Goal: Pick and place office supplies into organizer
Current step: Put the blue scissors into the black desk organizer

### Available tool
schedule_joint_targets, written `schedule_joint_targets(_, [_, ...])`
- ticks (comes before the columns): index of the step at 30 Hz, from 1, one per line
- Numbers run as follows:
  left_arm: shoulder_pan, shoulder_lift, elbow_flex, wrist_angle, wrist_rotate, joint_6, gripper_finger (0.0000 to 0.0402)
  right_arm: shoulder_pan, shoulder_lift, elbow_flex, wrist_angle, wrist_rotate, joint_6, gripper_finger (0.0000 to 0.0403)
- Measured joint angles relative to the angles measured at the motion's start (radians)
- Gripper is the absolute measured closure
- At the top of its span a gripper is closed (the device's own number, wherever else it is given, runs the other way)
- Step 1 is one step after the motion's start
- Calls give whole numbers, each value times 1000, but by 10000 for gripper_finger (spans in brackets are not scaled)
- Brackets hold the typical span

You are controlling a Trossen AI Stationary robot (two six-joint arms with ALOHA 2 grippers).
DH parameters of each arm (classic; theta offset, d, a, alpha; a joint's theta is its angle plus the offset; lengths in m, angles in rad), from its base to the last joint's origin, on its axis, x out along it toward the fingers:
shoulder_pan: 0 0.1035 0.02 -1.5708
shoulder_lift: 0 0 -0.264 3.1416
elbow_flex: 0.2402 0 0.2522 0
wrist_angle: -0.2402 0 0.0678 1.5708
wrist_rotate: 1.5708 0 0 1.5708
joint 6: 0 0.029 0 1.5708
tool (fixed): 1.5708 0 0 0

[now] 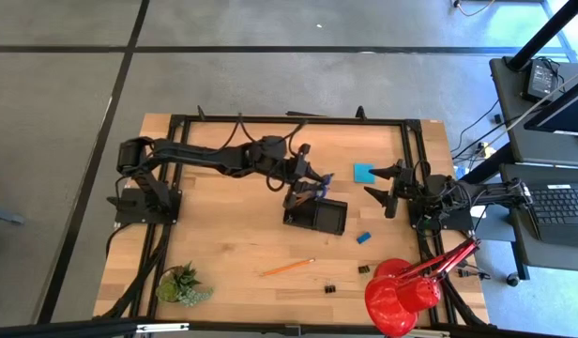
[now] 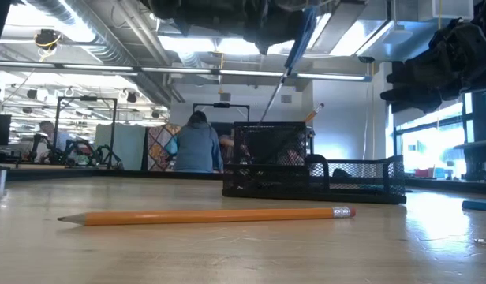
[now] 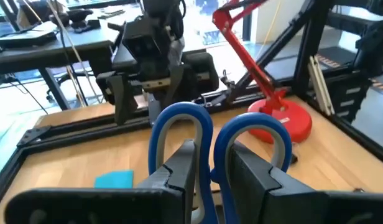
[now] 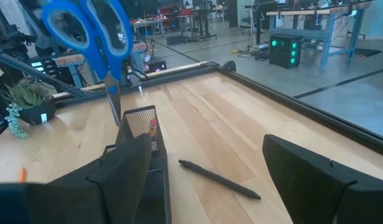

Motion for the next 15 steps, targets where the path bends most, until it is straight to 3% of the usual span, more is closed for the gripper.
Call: schedule_joint_targets(15, [2,6,0,7,5,6,332,0,5,0,0,0,0,92])
